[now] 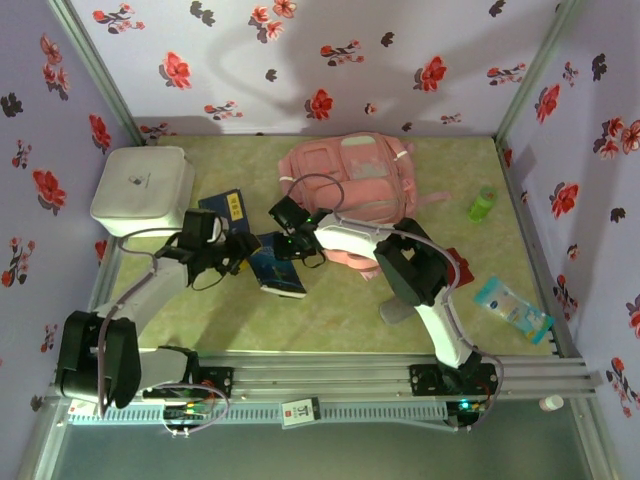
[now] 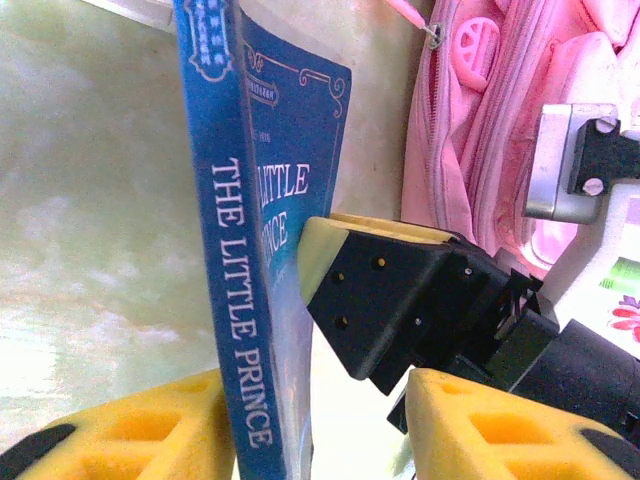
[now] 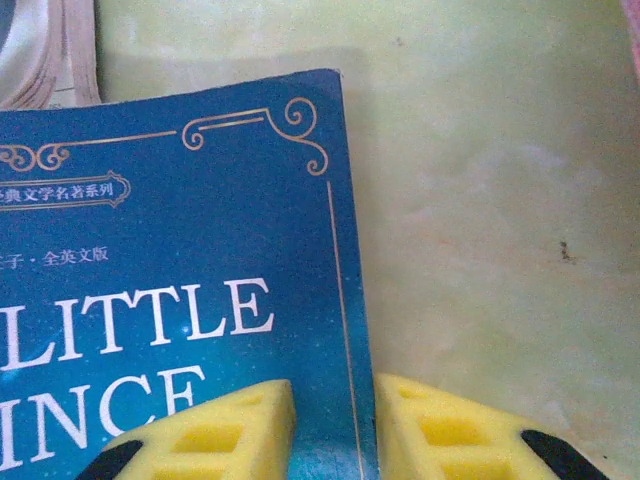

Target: Pack books, pencil case, and school supplies into a backpack

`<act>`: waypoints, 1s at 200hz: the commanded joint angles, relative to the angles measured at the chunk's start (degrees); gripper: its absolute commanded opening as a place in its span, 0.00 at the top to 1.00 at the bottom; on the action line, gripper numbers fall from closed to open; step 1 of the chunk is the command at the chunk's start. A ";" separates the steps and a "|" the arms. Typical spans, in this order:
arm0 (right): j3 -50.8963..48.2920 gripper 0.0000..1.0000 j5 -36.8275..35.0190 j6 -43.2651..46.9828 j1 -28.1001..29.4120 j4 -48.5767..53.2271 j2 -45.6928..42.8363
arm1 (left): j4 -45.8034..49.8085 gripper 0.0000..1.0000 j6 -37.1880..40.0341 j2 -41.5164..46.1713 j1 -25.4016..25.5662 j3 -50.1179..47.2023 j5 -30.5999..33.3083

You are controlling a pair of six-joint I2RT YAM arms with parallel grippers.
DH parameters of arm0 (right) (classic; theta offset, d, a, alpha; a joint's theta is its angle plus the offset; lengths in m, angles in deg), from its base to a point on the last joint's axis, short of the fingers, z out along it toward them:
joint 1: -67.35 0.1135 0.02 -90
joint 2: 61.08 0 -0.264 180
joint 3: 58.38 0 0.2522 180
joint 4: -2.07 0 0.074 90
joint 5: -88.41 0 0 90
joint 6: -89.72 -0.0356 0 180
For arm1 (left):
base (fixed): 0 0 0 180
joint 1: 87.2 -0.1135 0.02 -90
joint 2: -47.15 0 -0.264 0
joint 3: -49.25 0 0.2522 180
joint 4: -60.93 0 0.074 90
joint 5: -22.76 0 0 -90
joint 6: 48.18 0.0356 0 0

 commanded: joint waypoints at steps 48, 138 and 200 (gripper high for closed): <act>-4.07 0.71 1.71 -1.75 -0.24 -0.19 1.67 | -3.63 0.68 1.03 -4.87 0.69 -0.17 -0.89; -20.49 0.43 8.52 -6.25 -4.24 -27.29 -19.14 | 0.85 1.00 9.35 3.27 0.71 5.03 1.47; -33.22 0.20 10.40 -14.84 -11.51 -43.01 -31.82 | -6.01 1.00 9.10 2.81 0.12 15.66 3.97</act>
